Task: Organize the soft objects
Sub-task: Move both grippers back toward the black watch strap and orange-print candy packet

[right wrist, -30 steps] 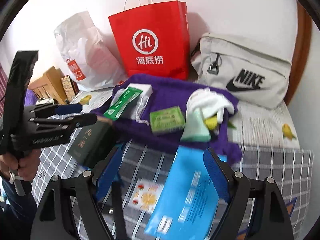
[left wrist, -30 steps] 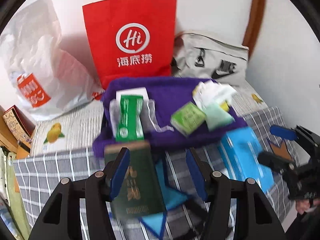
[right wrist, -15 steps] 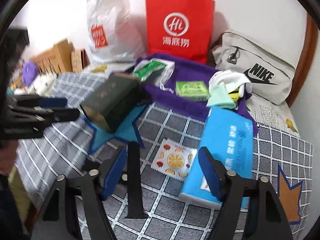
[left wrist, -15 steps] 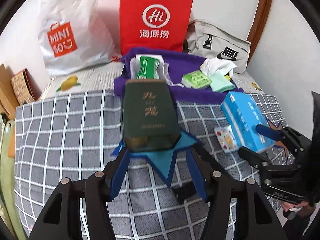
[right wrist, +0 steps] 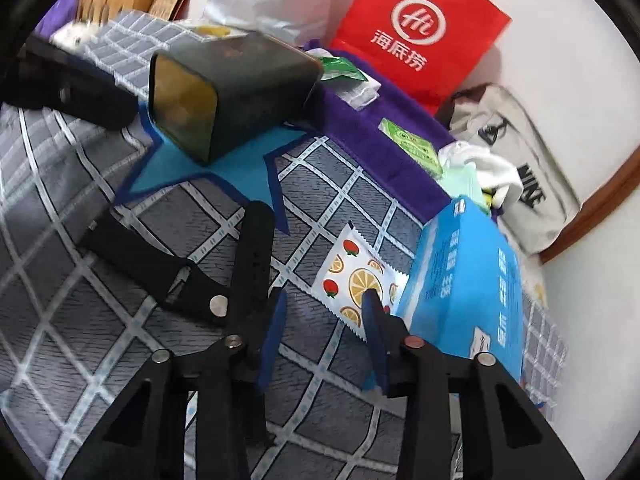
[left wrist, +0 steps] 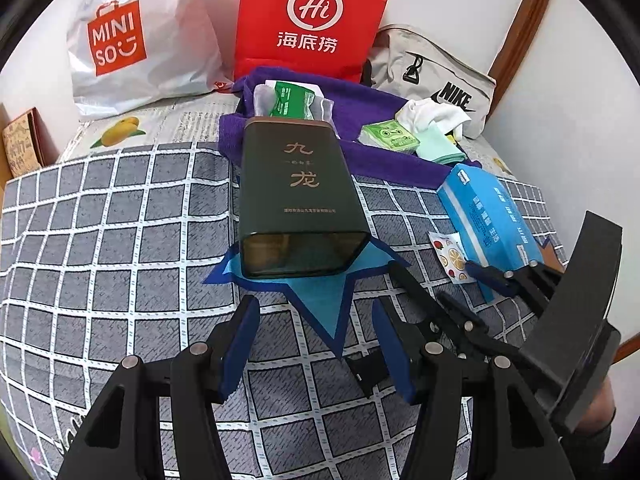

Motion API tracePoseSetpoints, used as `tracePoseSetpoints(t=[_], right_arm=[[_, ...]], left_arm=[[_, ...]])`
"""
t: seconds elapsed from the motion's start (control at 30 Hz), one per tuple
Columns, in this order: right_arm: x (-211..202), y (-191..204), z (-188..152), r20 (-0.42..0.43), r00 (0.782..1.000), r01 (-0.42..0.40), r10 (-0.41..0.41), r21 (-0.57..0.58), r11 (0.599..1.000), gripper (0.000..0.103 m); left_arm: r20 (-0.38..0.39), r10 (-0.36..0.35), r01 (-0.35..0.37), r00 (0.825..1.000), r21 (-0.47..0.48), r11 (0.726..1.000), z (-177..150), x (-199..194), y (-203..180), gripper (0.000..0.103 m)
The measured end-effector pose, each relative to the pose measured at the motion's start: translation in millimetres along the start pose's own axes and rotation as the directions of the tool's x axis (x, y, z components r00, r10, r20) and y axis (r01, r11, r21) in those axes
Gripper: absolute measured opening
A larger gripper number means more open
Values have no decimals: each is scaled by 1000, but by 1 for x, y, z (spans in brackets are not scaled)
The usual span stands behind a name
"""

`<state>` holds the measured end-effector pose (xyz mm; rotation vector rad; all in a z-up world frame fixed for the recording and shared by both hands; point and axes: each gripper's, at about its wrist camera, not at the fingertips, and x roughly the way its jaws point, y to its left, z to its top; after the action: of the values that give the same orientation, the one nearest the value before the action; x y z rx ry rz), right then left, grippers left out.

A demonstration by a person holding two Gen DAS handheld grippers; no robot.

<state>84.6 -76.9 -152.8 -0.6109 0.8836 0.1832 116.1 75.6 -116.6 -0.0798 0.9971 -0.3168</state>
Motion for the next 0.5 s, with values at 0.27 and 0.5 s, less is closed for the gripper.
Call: tracePoseSetpoints(t=[0.27,0.5], right_arm=[[-3,3,4,17,1000,5,-5,-12,1000,2],[-49,-19,-4,103,983,-163,149,136,977,1]], left_arm=[[-21,-6,6,1000,-32,999,-7,6,10,56],[-27,-2,1,1000,-56,998,-9,4,11,56]])
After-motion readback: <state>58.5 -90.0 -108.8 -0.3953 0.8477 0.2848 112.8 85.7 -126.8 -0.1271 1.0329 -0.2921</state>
